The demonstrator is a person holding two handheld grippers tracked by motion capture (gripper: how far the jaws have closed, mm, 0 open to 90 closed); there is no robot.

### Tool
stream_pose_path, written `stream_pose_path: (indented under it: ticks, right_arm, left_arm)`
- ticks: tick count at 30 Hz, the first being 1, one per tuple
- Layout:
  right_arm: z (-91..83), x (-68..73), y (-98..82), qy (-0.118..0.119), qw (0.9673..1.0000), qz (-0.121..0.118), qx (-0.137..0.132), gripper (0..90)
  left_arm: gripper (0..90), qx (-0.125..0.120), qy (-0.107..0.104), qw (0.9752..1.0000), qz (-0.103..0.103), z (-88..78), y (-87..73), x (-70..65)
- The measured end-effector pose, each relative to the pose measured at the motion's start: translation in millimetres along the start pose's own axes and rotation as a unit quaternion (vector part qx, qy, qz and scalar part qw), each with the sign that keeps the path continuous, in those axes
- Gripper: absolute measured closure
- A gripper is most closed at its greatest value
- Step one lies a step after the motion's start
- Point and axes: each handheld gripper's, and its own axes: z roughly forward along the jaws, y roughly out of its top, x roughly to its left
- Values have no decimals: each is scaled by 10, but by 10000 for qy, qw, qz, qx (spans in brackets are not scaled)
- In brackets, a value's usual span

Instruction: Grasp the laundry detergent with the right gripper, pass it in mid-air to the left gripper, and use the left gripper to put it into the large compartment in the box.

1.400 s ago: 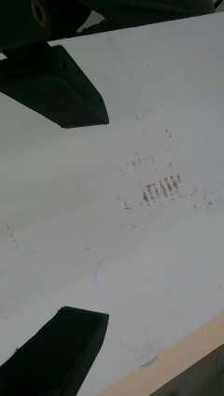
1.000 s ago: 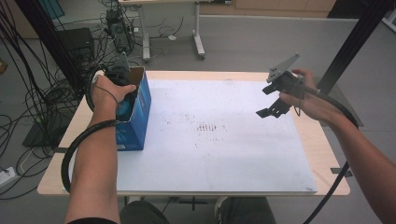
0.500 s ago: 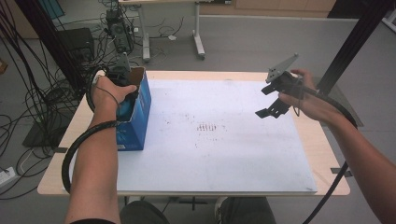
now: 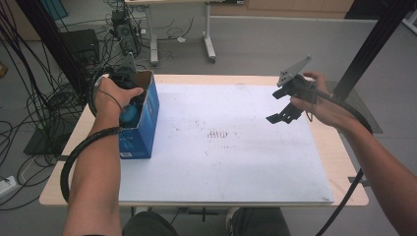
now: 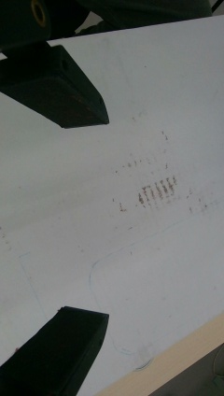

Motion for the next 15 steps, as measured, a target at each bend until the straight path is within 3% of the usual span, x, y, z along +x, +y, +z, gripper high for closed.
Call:
stream_pose_path:
  ticks: [15]
  right_arm:
    - [-10, 36, 55, -18, 9999, -54, -92, 55]
  left_arm:
    - [300, -3, 85, 9999, 142, -141, -41, -72]
